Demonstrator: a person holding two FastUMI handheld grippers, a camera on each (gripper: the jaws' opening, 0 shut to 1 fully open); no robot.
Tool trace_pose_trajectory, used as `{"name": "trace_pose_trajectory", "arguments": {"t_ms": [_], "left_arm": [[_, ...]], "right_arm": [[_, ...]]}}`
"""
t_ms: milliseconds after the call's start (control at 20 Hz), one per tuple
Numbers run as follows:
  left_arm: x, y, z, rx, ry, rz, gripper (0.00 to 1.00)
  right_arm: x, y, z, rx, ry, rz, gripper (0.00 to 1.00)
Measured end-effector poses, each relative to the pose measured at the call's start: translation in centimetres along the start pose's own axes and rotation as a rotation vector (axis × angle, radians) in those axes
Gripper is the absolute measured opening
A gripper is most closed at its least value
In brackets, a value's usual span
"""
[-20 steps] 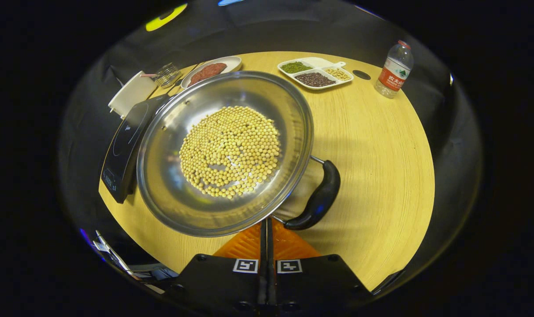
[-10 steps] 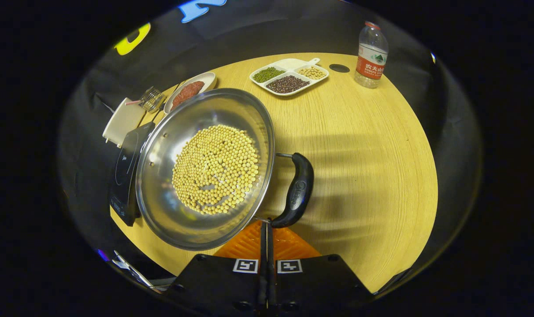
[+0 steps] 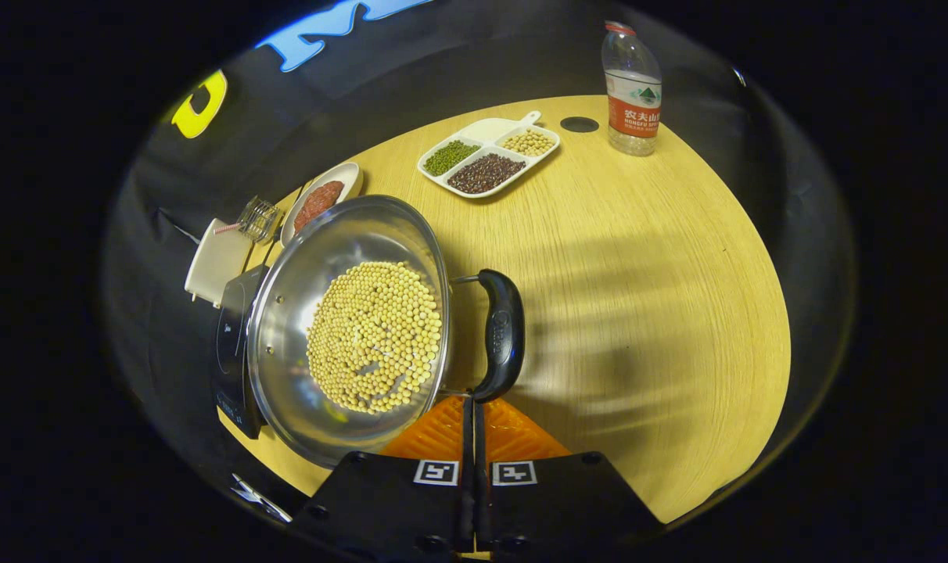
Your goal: First push the handle of the pot to place it horizontally, then grasp the pot with both hands and set it on the induction cooktop.
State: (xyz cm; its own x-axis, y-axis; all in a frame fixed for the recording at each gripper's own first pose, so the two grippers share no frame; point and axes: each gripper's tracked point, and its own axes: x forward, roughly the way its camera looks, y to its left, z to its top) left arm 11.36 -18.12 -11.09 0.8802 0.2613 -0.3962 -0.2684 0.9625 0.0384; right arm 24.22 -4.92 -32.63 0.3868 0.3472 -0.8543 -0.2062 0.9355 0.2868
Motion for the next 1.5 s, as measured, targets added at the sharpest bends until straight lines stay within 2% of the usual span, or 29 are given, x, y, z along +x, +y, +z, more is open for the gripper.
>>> {"name": "trace_pose_trajectory", "arguments": {"t_ms": [200,350,400,450,600,650,700,900,950,1000,1050,1100,1150,1200,1350,1500], "left_arm": [[1.1,1.3,-0.4,-0.018,0.008,0.001,0.93],[3.1,1.5,-1.1,-0.028,0.045,-0.073,0.9],[4.1,1.7,-1.0,-0.033,0.053,-0.093,0.9],[5.1,2.1,-1.1,-0.037,0.057,-0.108,0.89],[8.9,2.8,-1.2,-0.067,0.09,-0.156,0.93],[10.5,2.8,-1.4,-0.085,0.106,-0.177,0.93],[11.8,2.8,-1.7,-0.106,0.122,-0.199,0.93],[17.1,2.3,-4.1,-0.137,0.204,-0.264,0.93],[18.1,2.1,-4.7,-0.145,0.214,-0.28,0.9],[19.2,1.8,-5.2,-0.15,0.221,-0.294,0.94],[20.6,1.5,-6.2,-0.149,0.238,-0.305,0.89],[21.8,1.2,-7.2,-0.143,0.265,-0.317,0.94],[22.8,0.7,-8.0,-0.139,0.288,-0.332,0.89],[23.7,0.3,-8.8,-0.134,0.309,-0.345,0.94],[25.9,-1.4,-10.9,-0.112,0.346,-0.396,0.94],[27.6,-2.3,-12.9,-0.084,0.387,-0.417,0.94]], "right_arm": [[-0.1,-0.2,0.7,0.024,-0.021,-0.014,0.02],[-0.7,-0.4,0.8,0.028,-0.041,-0.031,0.03],[-0.8,-1.0,0.9,0.026,-0.053,-0.051,0.1],[-1.2,-1.5,0.8,0.023,-0.063,-0.076,0.08],[-2.6,-2.3,1.7,0.018,-0.125,-0.103,0.82],[-3.0,-2.4,1.9,0.032,-0.145,-0.109,0.82],[-3.6,-2.2,2.4,0.048,-0.165,-0.108,0.98],[-3.9,-1.3,4.1,0.086,-0.201,-0.088,0.98],[-3.6,-1.1,4.5,0.087,-0.205,-0.087,0.98],[-3.4,-1.0,5.0,0.092,-0.212,-0.086,0.98],[-2.8,-0.8,5.4,0.1,-0.217,-0.085,0.98],[-2.3,-0.6,5.8,0.107,-0.223,-0.082,0.98],[-1.7,-0.6,6.0,0.109,-0.226,-0.083,0.98],[-1.3,-0.6,6.2,0.106,-0.228,-0.086,0.98],[0.5,-0.9,6.5,0.087,-0.221,-0.092,0.98],[1.9,-0.8,6.4,0.061,-0.218,-0.087,0.98]]}}
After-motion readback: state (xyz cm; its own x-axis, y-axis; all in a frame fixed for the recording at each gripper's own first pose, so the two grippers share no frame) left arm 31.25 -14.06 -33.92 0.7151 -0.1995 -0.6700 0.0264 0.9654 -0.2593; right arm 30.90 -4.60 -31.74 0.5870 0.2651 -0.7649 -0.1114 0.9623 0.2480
